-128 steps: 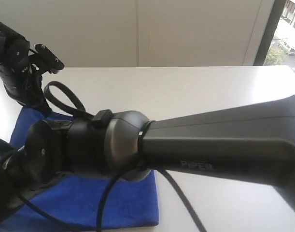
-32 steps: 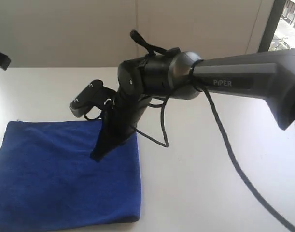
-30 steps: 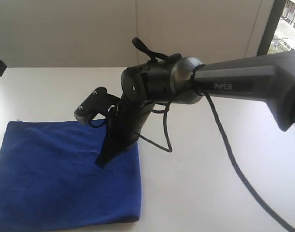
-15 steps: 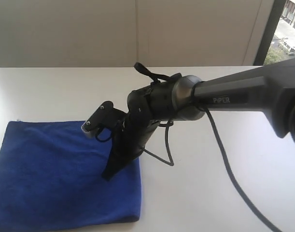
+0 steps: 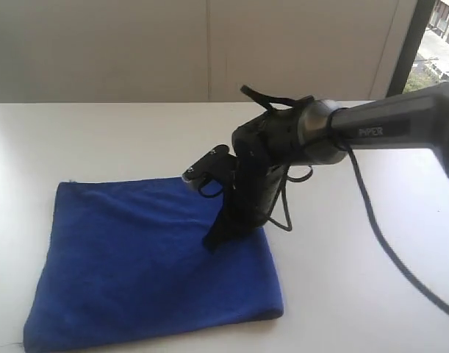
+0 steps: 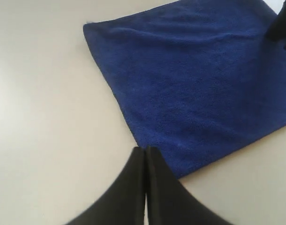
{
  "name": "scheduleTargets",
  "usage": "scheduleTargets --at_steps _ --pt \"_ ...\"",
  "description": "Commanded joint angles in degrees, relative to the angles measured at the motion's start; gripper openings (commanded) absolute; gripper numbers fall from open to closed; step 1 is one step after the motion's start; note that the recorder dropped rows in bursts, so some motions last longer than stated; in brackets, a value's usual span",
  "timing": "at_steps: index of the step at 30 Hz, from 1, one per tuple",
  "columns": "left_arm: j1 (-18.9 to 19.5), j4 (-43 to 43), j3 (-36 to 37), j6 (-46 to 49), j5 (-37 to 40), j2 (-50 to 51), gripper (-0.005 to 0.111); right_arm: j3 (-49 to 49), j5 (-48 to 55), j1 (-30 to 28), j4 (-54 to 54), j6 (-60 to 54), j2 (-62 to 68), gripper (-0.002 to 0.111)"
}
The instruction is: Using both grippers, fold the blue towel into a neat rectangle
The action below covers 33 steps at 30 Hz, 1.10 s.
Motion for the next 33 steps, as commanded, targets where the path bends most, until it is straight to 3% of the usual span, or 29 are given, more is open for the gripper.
scheduleTargets --at_steps 1,9,21,28,33 --pt "-0.3 -2.3 0.4 0.1 0.4 -0.5 0.000 11.4 7.9 -2.9 -6.8 0.5 2.6 0.000" --pt "-0.3 -4.0 0.4 0.2 0.4 -0.5 0.000 24.7 3.5 -2.9 -9.8 3.9 -6.3 0.000" --pt "-0.3 -5.2 -1.1 3.9 4.1 -0.5 0.000 38.1 -1.6 -2.2 -4.0 7.0 -21.4 0.000" --pt "-0.3 -6.6 -1.2 6.4 5.1 -0.5 0.000 37.0 -10.1 4.5 -2.8 7.8 -34.3 0.000" --pt "-0.3 -7.3 -1.2 6.4 5.0 -0.5 0.000 30.3 -12.5 5.7 0.3 6.8 -33.5 0.000"
